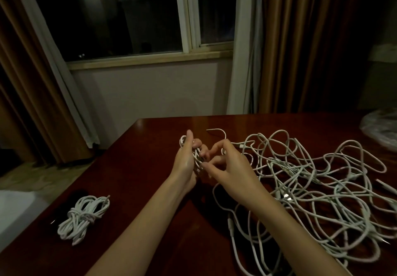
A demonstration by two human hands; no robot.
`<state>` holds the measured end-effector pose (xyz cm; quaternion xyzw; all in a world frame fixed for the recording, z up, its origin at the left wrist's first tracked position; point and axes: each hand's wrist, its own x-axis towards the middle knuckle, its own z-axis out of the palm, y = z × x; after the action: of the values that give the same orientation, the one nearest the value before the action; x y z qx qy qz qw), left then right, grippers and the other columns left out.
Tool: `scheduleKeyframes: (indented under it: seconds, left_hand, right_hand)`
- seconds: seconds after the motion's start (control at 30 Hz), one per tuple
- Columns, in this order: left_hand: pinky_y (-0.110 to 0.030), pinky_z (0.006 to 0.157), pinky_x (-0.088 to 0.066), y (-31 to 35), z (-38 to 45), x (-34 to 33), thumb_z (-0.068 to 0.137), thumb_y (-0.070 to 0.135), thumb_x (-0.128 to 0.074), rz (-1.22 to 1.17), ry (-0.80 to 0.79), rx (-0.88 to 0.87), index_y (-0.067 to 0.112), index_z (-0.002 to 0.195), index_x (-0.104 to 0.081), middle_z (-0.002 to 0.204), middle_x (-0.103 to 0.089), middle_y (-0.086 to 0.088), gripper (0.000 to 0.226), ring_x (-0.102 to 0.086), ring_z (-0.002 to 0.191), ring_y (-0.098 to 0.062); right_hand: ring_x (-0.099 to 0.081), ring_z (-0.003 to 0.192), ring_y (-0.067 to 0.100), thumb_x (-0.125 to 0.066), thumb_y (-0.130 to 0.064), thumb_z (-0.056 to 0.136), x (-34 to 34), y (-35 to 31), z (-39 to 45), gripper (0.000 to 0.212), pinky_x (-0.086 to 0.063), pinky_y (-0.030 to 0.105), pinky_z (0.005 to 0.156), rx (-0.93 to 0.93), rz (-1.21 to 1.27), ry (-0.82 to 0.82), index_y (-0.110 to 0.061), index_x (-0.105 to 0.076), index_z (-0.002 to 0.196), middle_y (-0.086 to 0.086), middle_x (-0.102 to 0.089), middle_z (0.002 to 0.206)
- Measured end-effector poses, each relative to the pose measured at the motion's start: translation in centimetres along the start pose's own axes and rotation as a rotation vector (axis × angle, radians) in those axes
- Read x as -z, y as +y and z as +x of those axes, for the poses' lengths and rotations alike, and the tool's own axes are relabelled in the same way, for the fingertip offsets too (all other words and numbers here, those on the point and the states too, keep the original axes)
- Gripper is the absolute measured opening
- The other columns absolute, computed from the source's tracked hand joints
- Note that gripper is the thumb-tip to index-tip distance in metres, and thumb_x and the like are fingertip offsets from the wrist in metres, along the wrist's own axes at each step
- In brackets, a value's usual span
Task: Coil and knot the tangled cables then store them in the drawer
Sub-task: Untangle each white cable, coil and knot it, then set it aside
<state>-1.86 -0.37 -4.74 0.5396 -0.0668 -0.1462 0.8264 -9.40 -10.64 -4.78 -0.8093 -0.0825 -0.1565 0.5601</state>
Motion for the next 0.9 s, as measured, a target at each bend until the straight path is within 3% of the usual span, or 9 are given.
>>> scheduleKeyframes:
  seconds: [0.13, 0.2, 0.27, 0.43, 0.6, 0.7, 0.77, 0.83, 0.9]
  left_hand:
    - [-0.028, 0.053, -0.052, 0.1, -0.4, -0.2, 0.1, 0.051, -0.034, 0.057, -0.069, 0.002, 0.015, 0.06, -0.052, 0.071, -0.065, -0.004, 0.057, -0.065, 0.062, -0.016]
    - [-0.03, 0.067, -0.056, 0.0, -0.7, -0.3, 0.099, 0.053, -0.034, 0.161, -0.101, -0.015, 0.01, 0.084, -0.068, 0.089, -0.073, -0.008, 0.056, -0.071, 0.084, -0.02]
    - [-0.025, 0.073, -0.055, -0.2, -1.0, -0.7, 0.1, 0.051, -0.031, 0.258, -0.166, -0.046, 0.011, 0.098, -0.07, 0.098, -0.073, -0.005, 0.056, -0.07, 0.094, -0.016]
    - [-0.027, 0.096, -0.048, -1.0, -1.5, -1.9, 0.101, 0.044, -0.029, 0.392, -0.304, -0.182, 0.03, 0.059, -0.062, 0.113, -0.069, 0.001, 0.055, -0.063, 0.11, -0.012]
    - [-0.02, 0.091, -0.049, -1.3, -1.2, -1.6, 0.102, 0.039, -0.029, 0.433, -0.325, -0.202, 0.0, 0.077, -0.065, 0.107, -0.073, 0.0, 0.058, -0.066, 0.105, -0.009]
    - [-0.022, 0.085, -0.052, -0.7, -1.0, -1.3, 0.101, 0.034, -0.04, 0.495, -0.35, -0.144, 0.012, 0.077, -0.07, 0.098, -0.074, -0.002, 0.045, -0.069, 0.097, -0.013]
    - [-0.023, 0.083, -0.052, 0.0, -0.6, -0.8, 0.097, 0.028, -0.053, 0.591, -0.332, -0.18, 0.013, 0.095, -0.069, 0.102, -0.073, -0.004, 0.023, -0.068, 0.098, -0.014]
    - [-0.025, 0.084, -0.052, 0.6, -0.3, -0.3, 0.089, 0.022, -0.067, 0.732, -0.22, -0.335, 0.02, 0.109, -0.064, 0.105, -0.07, 0.001, 0.021, -0.066, 0.1, -0.01]
    - [-0.023, 0.082, -0.051, 1.2, -0.4, -0.4, 0.084, 0.031, -0.073, 1.0, -0.073, -0.547, 0.027, 0.108, -0.062, 0.103, -0.068, 0.011, 0.027, -0.064, 0.096, -0.004]
  right_hand:
    - [-0.062, 0.073, 0.001, -0.067, -0.026, 0.089, 0.2, 0.2, 0.2, 0.021, -0.05, 0.014, 0.064, 0.015, -0.15, 0.099, -0.022, -0.05, 0.101, -0.004, -0.063, 0.087]
    - [-0.061, 0.084, 0.001, -0.065, -0.033, 0.088, 0.4, 0.2, 0.3, 0.025, -0.053, 0.017, 0.07, -0.017, -0.207, 0.067, -0.023, -0.051, 0.106, -0.008, -0.059, 0.101]
    - [-0.062, 0.09, 0.002, -0.065, -0.029, 0.088, 0.6, -0.1, 0.3, 0.03, -0.053, 0.019, 0.076, -0.066, -0.217, -0.06, -0.023, -0.054, 0.115, -0.007, -0.062, 0.105]
    - [-0.063, 0.081, 0.011, -0.056, -0.028, 0.094, 1.0, -0.5, 0.0, 0.009, -0.055, 0.032, 0.076, -0.089, -0.354, -0.082, -0.026, -0.054, 0.102, -0.004, -0.063, 0.086]
    - [-0.06, 0.074, 0.016, -0.044, -0.025, 0.1, 0.7, -0.5, -0.2, 0.015, -0.053, 0.037, 0.071, -0.079, -0.431, -0.125, -0.018, -0.054, 0.091, 0.001, -0.06, 0.082]
    - [-0.05, 0.063, 0.01, -0.041, -0.023, 0.1, 0.8, -0.3, -0.2, 0.024, -0.041, 0.026, 0.057, -0.067, -0.503, -0.129, -0.024, -0.047, 0.077, -0.004, -0.051, 0.072]
    - [-0.047, 0.064, 0.011, -0.04, -0.026, 0.101, 0.6, -0.1, -0.2, 0.025, -0.034, 0.026, 0.057, -0.068, -0.571, -0.132, -0.025, -0.041, 0.076, -0.006, -0.048, 0.073]
    - [-0.053, 0.076, 0.019, -0.039, -0.029, 0.101, 0.4, 0.1, -0.1, 0.018, -0.036, 0.031, 0.064, -0.071, -0.649, -0.131, -0.02, -0.046, 0.087, -0.001, -0.053, 0.083]
    - [-0.057, 0.087, 0.027, -0.04, -0.027, 0.1, 0.1, 0.2, -0.1, 0.016, -0.037, 0.033, 0.068, -0.053, -0.702, -0.139, -0.014, -0.05, 0.097, 0.006, -0.057, 0.093]
